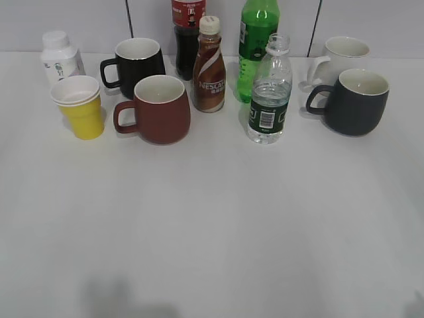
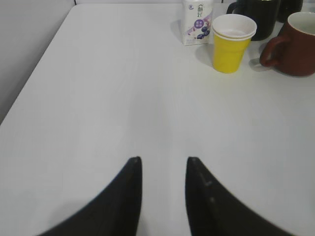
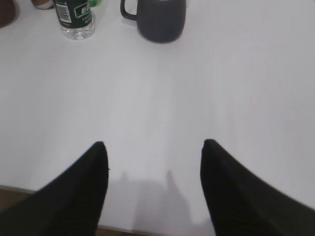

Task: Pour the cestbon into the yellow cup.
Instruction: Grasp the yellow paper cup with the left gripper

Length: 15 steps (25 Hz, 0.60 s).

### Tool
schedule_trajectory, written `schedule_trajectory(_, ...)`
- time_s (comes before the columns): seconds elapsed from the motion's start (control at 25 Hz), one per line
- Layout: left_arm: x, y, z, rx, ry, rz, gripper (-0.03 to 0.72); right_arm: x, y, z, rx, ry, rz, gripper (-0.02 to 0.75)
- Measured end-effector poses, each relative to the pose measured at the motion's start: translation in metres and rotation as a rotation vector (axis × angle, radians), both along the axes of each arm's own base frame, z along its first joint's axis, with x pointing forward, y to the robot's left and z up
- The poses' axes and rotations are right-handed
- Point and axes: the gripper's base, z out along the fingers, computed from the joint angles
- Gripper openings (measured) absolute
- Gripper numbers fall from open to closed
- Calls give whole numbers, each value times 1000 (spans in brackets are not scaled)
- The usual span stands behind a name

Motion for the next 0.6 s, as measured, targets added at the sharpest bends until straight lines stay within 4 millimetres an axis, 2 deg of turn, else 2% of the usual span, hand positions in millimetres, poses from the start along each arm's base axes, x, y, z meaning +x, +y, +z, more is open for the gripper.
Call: schedule_trajectory(0.6,0,0,0,0,0,0,235,0,0,0,0,0,0,447)
